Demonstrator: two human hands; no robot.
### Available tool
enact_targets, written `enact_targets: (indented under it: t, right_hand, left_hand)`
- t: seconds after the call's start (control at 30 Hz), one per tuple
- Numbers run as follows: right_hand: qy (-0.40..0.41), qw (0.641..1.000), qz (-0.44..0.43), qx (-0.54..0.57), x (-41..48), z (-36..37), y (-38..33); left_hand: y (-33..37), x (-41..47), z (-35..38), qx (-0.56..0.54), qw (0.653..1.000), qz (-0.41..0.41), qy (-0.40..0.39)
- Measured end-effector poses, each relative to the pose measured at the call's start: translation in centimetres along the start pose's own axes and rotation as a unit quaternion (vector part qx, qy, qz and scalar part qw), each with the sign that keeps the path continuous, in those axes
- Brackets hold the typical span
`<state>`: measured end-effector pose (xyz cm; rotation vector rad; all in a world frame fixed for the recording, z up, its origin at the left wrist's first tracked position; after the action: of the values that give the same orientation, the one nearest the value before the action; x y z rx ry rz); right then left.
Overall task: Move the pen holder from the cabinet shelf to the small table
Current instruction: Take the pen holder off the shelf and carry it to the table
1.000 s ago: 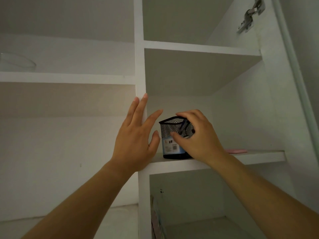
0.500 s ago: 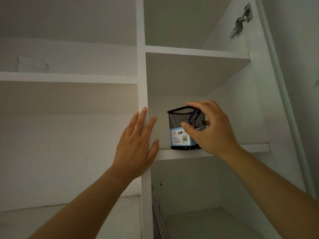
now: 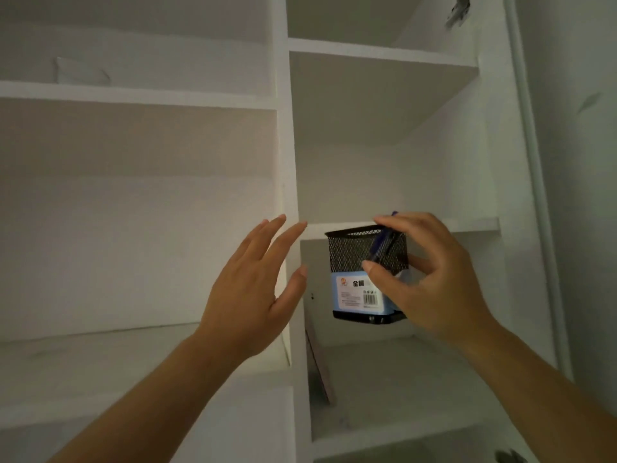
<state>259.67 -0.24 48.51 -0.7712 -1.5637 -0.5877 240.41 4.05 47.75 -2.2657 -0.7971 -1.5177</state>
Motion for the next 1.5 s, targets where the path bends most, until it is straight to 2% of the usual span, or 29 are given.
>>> enact_targets:
  t: [0.23, 0.43, 0.8, 1.07, 1.2, 1.5]
  right_hand:
    - [-0.047, 0.997, 0.055, 0.034, -9.5, 1.1, -1.6]
    - [-0.118, 0.987, 0.097, 0.039, -17.7, 3.0, -2.7]
    - [-0.209, 0.962, 0.148, 0.092, -26.8, 4.8, -2.8]
    - [-0.268, 0.946, 0.127, 0.131, -31.4, 5.1, -4.0]
    - [-0.287, 0.933, 0.118, 0.183, -33.0, 6.0, -5.8]
    - [-0.373, 0.867, 0.068, 0.325, -37.6, 7.6, -13.0]
  left_hand:
    - [0.3, -10.4, 1.5, -0.047, 0.996, -0.074, -0.031]
    - [0.8, -19.4, 2.9, -0.065, 0.984, -0.143, -0.082]
    - [1.7, -29.3, 5.4, -0.043, 0.953, -0.257, -0.156]
    - [3.6, -35.4, 4.8, 0.016, 0.910, -0.355, -0.214]
    - [4.6, -38.1, 2.5, 0.064, 0.886, -0.406, -0.213]
    - [9.7, -44.8, -4.0, 0.176, 0.820, -0.515, -0.176]
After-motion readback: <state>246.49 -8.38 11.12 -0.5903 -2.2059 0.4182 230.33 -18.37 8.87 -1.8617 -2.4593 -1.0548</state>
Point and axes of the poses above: each hand's wrist, its own x-axis towards the middle knuckle, its own z-axis out of the palm, y = z × x, the point moved 7 cm from there along x, towards the middle knuckle, and after that the axes turned 12 degrees about -x, right-handed, at the moved point
